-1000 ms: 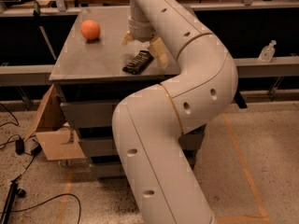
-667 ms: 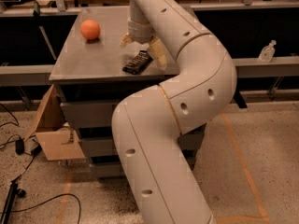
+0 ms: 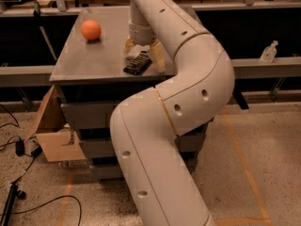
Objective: Move rxbar chocolate near orange
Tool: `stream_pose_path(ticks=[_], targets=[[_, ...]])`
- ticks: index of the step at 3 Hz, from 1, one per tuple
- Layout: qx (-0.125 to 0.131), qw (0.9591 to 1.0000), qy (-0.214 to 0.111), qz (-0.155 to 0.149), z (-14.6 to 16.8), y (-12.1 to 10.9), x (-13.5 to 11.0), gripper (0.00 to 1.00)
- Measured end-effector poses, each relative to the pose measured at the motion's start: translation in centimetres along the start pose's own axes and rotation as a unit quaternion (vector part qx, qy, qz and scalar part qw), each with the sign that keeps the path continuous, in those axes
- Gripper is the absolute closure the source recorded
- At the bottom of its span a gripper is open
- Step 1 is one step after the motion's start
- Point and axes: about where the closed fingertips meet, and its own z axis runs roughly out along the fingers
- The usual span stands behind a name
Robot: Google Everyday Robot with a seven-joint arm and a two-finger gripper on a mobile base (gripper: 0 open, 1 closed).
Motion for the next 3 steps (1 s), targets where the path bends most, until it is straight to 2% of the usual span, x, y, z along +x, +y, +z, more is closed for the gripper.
stream_pose_path(ticks=[1, 2, 3], targets=[[-0.009, 1.0000, 0.000, -0.002, 0.39, 0.40, 0.16, 0.40], [-0.009, 1.0000, 0.000, -0.002, 0.37, 0.43, 0.17, 0.48], [-0.009, 1.0000, 0.000, -0.002, 0.32, 0.45, 0.17, 0.48]])
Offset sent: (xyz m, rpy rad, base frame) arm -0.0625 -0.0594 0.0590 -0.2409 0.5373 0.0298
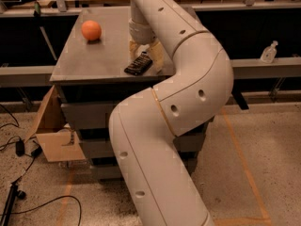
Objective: Move rxbar chocolate near orange
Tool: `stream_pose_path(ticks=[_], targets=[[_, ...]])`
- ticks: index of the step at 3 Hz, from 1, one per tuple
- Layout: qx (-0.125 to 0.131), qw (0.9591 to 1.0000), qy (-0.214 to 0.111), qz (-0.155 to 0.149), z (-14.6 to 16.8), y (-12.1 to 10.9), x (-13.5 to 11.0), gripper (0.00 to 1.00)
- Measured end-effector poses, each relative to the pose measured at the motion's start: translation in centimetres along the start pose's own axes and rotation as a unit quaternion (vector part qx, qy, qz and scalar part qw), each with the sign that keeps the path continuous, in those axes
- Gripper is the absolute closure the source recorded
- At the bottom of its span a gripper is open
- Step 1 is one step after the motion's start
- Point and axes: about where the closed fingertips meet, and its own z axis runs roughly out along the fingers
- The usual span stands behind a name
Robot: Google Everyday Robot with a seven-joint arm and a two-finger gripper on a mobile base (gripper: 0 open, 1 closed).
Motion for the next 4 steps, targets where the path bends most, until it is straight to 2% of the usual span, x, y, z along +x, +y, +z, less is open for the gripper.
stream_pose_path(ticks=[4], targets=[[0.000, 1.0000, 0.001, 0.001, -0.26, 0.09, -0.04, 0.51]])
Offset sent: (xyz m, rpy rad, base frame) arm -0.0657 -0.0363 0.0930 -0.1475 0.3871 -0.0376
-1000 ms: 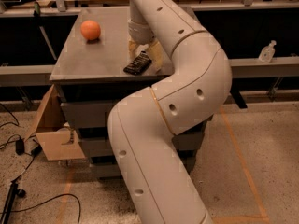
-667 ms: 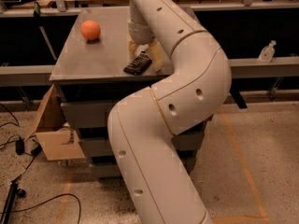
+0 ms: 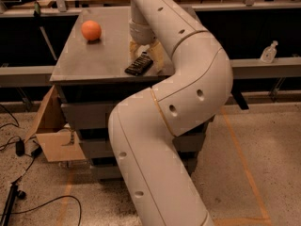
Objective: Move rxbar chocolate near orange
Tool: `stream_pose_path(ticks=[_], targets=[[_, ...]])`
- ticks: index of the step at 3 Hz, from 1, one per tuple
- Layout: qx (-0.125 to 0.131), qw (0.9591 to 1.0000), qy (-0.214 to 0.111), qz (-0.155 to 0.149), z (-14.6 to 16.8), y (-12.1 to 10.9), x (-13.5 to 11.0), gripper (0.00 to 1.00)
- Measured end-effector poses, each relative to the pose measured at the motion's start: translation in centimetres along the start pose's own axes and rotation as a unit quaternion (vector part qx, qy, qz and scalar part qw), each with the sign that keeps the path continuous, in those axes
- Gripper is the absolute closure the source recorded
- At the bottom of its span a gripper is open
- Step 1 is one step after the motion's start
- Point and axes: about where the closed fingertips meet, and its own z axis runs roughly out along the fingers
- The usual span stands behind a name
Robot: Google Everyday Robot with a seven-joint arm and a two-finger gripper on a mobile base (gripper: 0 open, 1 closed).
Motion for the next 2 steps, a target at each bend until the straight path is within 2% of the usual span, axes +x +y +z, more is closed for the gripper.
stream_pose_path(ticks=[2], targets=[[0.000, 1.0000, 0.001, 0.001, -0.15, 0.06, 0.00, 0.53]])
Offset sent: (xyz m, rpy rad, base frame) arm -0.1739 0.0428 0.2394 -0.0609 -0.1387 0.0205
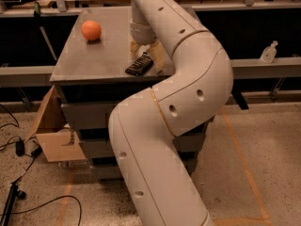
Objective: Move rxbar chocolate near orange
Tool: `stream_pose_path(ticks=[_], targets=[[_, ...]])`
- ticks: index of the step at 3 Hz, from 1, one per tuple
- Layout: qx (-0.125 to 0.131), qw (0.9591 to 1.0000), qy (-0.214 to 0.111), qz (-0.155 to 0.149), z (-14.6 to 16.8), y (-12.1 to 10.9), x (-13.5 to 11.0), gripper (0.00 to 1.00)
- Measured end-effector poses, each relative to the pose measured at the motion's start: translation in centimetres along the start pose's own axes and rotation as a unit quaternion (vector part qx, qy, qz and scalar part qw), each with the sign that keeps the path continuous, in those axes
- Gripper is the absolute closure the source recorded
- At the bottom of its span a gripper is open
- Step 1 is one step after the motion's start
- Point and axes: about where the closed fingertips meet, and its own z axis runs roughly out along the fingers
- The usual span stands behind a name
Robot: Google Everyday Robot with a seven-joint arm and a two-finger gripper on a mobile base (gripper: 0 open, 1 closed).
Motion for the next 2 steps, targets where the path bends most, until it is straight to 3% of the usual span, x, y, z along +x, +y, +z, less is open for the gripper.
stream_pose_path(ticks=[2], targets=[[0.000, 1.0000, 0.000, 0.001, -0.09, 0.04, 0.00, 0.54]])
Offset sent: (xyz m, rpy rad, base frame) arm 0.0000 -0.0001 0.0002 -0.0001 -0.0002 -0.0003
